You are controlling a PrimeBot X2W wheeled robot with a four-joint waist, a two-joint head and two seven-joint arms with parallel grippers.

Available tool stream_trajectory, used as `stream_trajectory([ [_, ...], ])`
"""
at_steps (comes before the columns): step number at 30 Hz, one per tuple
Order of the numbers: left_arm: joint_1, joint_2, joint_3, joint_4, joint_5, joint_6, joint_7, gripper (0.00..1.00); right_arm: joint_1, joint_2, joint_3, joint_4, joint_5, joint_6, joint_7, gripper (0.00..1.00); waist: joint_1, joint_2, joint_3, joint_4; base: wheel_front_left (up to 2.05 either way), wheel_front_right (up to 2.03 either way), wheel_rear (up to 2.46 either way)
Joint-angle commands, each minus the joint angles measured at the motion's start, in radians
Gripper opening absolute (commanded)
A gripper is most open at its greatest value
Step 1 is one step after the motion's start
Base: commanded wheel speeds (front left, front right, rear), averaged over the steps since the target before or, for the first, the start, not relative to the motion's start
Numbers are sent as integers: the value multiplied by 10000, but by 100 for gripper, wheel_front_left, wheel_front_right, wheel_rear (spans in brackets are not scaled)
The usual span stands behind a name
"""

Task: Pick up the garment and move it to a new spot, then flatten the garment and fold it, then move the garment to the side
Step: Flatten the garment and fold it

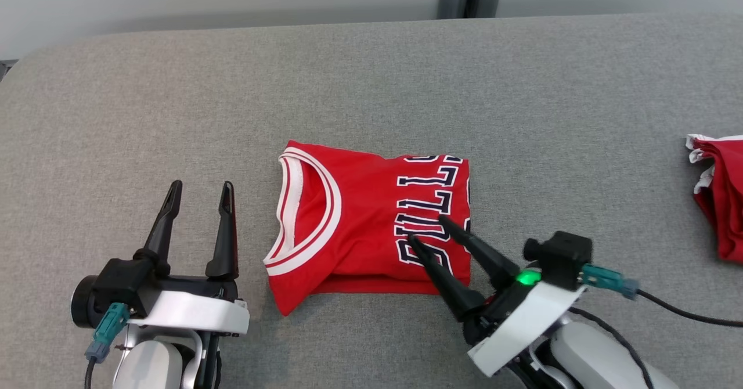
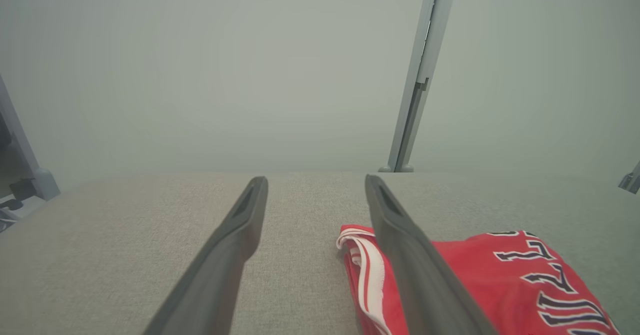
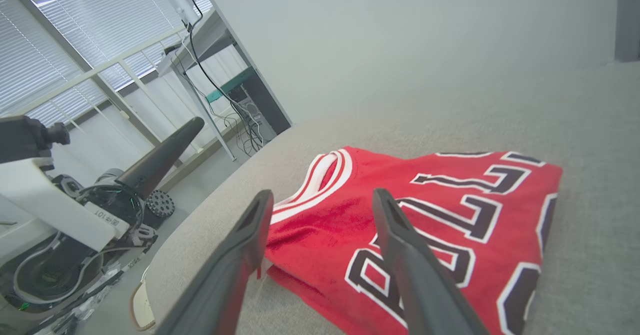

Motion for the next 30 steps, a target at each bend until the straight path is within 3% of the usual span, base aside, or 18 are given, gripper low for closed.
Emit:
stream_trajectory([
  [1, 21, 107, 102, -73, 56, 37, -35, 100, 389, -127, -608, -398, -467, -1, -10, 100, 0, -1, -103, -141, 0, 0, 0],
  [7, 146, 217, 264, -193, 91, 106, -35, 100, 1295, -351, -2842, -1640, -1901, -3, -12, 100, 0, -1, -246, -386, 0, 0, 0],
  [17, 492, 381, 409, -393, 65, 298, 18, 100, 2344, -300, -6352, -2378, -5178, -3, -11, 100, 0, -1, -746, -596, 0, 0, 0],
  [23, 889, 485, 420, -568, 108, 395, 195, 100, 2974, -70, -7232, -2489, -6015, -3, 106, 100, 0, -1, -1179, -670, 0, 0, 0],
  [30, 1605, 641, 319, -935, 129, 479, 627, 100, 3897, 326, -7696, -2298, -6134, -3, 560, 100, 0, -1, -1858, -722, 0, 0, 0],
])
